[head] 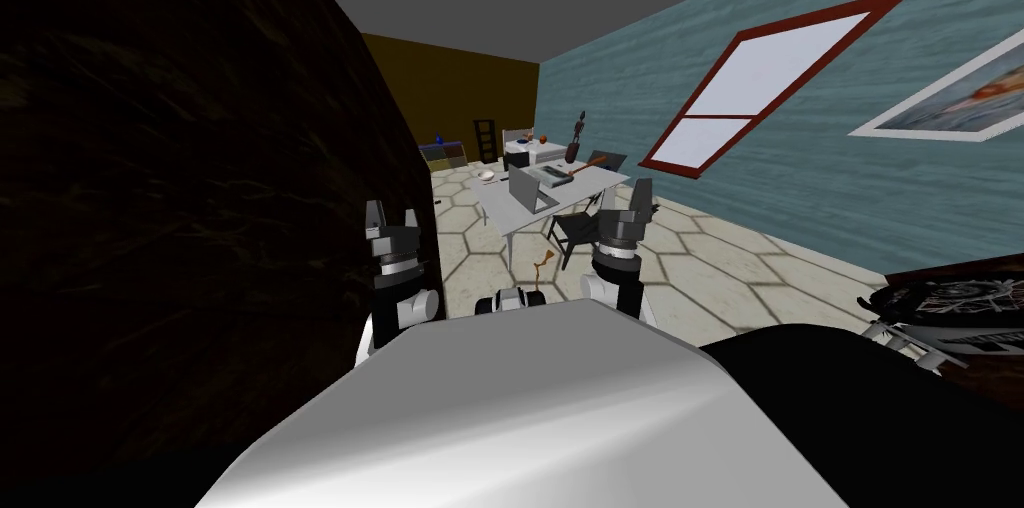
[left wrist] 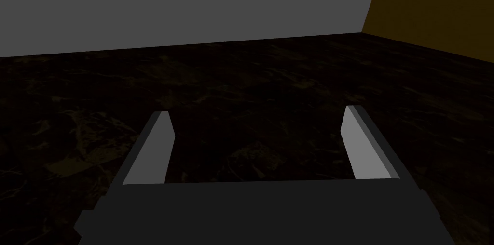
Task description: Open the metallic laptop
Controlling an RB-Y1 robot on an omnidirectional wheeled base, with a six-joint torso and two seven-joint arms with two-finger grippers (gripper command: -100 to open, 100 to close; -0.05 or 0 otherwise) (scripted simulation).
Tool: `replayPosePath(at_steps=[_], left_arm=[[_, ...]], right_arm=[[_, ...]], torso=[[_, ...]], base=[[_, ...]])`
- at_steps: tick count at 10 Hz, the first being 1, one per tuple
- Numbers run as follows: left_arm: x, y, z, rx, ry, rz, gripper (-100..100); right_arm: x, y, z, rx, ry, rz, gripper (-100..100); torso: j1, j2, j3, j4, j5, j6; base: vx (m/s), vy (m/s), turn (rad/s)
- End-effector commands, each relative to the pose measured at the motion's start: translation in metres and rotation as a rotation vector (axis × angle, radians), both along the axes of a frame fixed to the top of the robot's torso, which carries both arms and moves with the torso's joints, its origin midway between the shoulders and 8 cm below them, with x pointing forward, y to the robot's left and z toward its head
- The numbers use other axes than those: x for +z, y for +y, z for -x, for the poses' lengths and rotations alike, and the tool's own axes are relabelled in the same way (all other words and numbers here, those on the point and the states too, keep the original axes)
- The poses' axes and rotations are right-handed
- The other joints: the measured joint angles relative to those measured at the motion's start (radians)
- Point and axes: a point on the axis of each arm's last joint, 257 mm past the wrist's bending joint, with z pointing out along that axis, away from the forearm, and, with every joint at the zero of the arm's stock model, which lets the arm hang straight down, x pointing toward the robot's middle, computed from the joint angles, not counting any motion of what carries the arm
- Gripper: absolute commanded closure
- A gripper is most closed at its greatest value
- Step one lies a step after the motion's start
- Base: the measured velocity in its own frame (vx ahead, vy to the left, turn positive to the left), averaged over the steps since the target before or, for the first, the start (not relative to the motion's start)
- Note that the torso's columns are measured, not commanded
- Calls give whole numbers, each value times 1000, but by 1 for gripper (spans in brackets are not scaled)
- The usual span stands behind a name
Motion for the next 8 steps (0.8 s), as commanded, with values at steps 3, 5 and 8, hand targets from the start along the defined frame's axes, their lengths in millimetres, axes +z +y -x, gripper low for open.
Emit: replayPosePath(at_steps=[3,5,8], left_arm=[[0,0,0,0,1,0,0],[0,0,0,0,1,0,0],[0,0,0,0,1,0,0]], right_arm=[[-12,15,-13,9,64,157,-100],[-23,19,-22,-10,104,243,-100],[-42,20,-36,-62,169,385,-100]], torso=[[0,45,-93,45,0,0],[0,46,-94,47,0,0],[0,46,-94,47,0,0]], base=[[12,16,30],[25,26,52],[29,34,63]])
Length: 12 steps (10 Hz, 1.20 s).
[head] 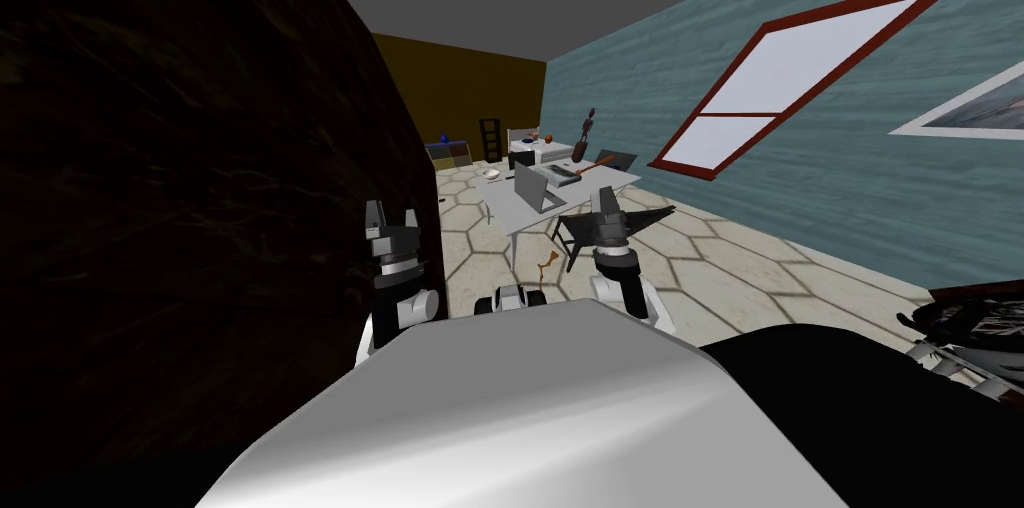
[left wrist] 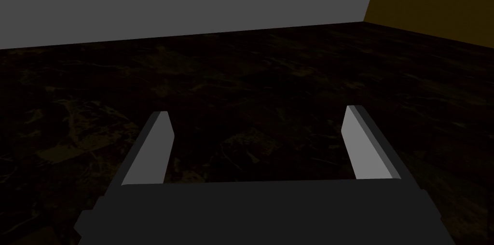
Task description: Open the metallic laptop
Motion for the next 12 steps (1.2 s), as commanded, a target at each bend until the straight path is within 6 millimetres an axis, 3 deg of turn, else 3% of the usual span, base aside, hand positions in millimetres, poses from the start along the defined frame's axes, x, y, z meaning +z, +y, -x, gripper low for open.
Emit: replayPosePath(at_steps=[1,7,12], left_arm=[[0,0,0,0,0,0,0],[0,0,0,0,0,0,0],[0,0,0,0,0,0,0]], right_arm=[[-20,-1,-13,-55,54,133,-100],[-69,-21,-42,-221,168,465,-100],[-112,-57,-64,-374,259,774,-100]], torso=[[0,0,0,0,0,0],[0,0,0,0,0,0],[0,0,0,0,0,0]], base=[[42,42,63],[42,44,85],[51,42,88]])
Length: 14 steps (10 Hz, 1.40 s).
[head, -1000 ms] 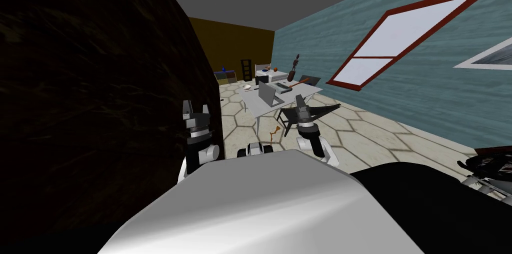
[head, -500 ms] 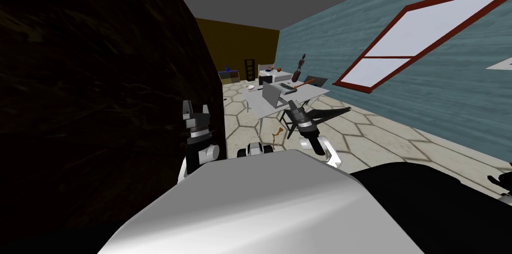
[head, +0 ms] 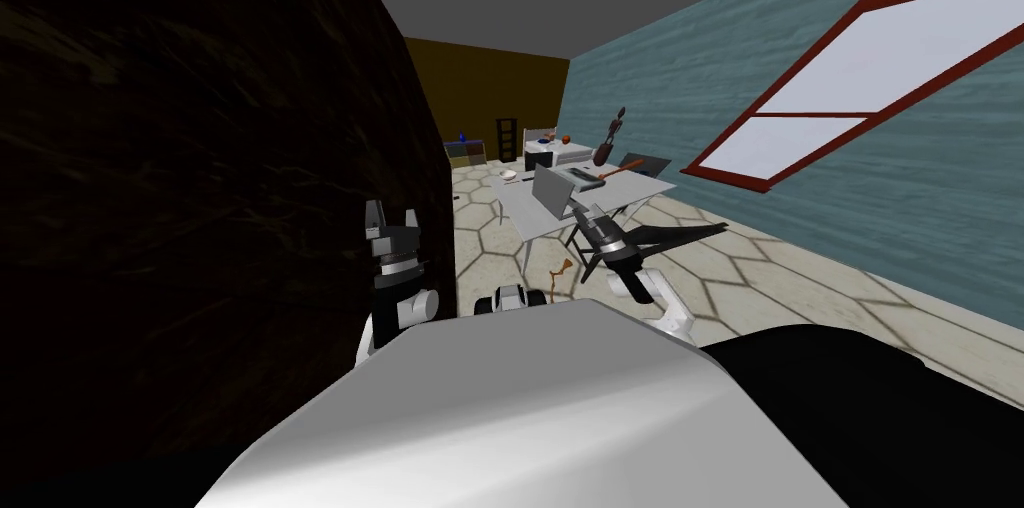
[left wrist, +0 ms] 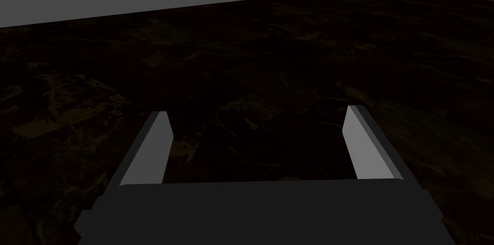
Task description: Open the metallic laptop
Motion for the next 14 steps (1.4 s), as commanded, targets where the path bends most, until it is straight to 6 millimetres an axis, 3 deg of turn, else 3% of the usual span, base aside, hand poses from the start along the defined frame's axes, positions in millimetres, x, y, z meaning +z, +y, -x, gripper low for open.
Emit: replayPosePath(at_steps=[1,5,6,8,14], left_arm=[[0,0,0,0,0,0,0],[0,0,0,0,0,0,0],[0,0,0,0,0,0,0],[0,0,0,0,0,0,0],[0,0,0,0,0,0,0]], right_arm=[[-22,-23,-11,-78,48,175,-100],[-50,-70,-25,-194,121,453,-100],[-51,-70,-25,-195,122,461,-100],[-61,-98,-31,-250,156,610,-100],[-65,-181,-42,-397,226,1019,-100]], torso=[[1,0,0,0,0,0],[0,0,0,0,0,0],[0,0,0,0,0,0],[-1,2,1,1,0,0],[0,0,0,0,0,0]], base=[[51,52,92],[60,50,96],[37,26,31],[32,28,66],[53,38,86]])
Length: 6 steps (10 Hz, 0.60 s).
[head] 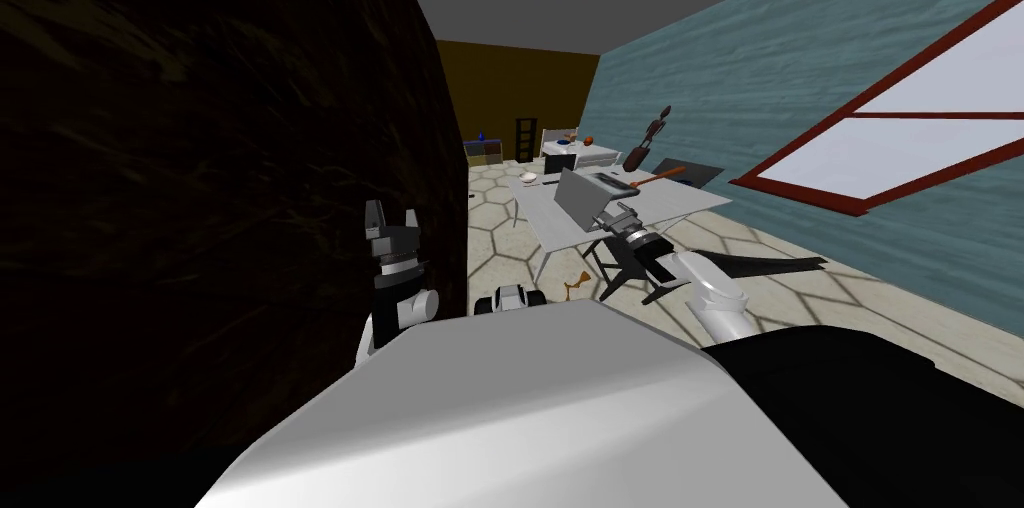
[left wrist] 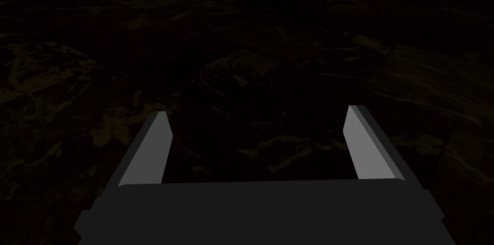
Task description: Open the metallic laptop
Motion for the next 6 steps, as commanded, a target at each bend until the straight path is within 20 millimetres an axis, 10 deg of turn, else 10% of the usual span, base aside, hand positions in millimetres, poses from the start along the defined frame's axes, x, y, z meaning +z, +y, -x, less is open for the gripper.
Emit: replayPosePath(at_steps=[1,6], left_arm=[[0,0,0,0,0,0,0],[0,0,0,0,0,0,0]], right_arm=[[3,-32,-2,-50,27,162,-100],[18,-76,-5,-117,57,382,-100]], torso=[[0,0,0,0,0,0],[1,0,0,0,0,0]], base=[[45,27,72],[34,25,54]])
